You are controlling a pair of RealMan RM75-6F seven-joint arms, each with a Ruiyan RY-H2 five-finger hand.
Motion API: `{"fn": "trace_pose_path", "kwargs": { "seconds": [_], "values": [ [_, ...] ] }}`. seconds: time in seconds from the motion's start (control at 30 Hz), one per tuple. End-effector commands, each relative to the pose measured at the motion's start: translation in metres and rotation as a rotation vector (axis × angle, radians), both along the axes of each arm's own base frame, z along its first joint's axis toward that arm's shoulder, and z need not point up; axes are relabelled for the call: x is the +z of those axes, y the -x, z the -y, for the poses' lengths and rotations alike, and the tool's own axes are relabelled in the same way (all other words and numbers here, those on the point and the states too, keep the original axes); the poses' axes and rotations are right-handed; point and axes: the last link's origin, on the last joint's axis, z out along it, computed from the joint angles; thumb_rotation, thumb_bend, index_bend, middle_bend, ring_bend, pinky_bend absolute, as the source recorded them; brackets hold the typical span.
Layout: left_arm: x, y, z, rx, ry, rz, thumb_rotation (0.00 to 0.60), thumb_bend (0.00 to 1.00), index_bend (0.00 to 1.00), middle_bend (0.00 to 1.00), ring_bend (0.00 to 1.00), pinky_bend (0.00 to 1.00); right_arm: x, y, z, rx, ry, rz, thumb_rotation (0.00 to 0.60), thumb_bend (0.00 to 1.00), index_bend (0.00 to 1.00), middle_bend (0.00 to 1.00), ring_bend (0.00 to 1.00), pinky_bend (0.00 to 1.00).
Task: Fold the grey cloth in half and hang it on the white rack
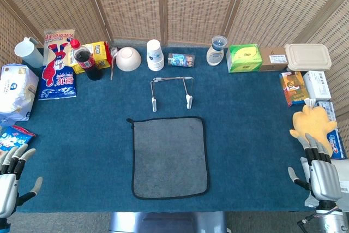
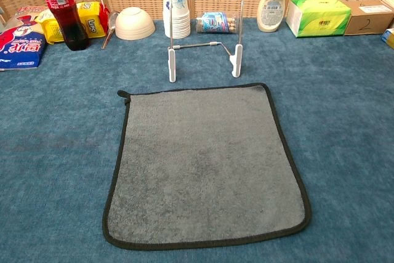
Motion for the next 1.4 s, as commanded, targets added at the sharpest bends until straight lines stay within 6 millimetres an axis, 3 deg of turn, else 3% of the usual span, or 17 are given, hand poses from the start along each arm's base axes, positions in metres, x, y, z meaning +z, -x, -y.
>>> {"fn": "trace_pose_path", "kwargs": {
  "seconds": [0.03,0.73,1.17,1.4],
  "values": [
    [-0.001,0.000,-0.001,0.002,0.007,0.001,0.600,0.05,0.16,0.10,0.00,0.00,-0.001,0.000,0.001,-0.002,-0.002,-0.002,0.600,0.32,0.09,0.03,0.00,0.00],
    [-0.003,-0.002,-0.012,-0.039,0.077,0.011,0.600,0.05,0.21,0.11,0.00,0.00,0.002,-0.003,-0.003,-0.004,0.005,-0.001,0.600,0.32,0.09,0.03,0.00,0.00],
    [-0.032,-0.047,-0.070,-0.296,0.376,-0.017,0.600,0.05,0.26,0.12,0.00,0.00,-0.001,-0.011,0.002,-0.030,0.009,-0.033,0.600,0.32,0.08,0.03,0.00,0.00],
    [-0.065,-0.084,-0.089,-0.452,0.524,-0.040,0.600,0.05,0.26,0.11,0.00,0.00,0.003,-0.009,-0.001,-0.055,0.031,-0.043,0.600,0.32,0.08,0.03,0.00,0.00]
  ]
}}
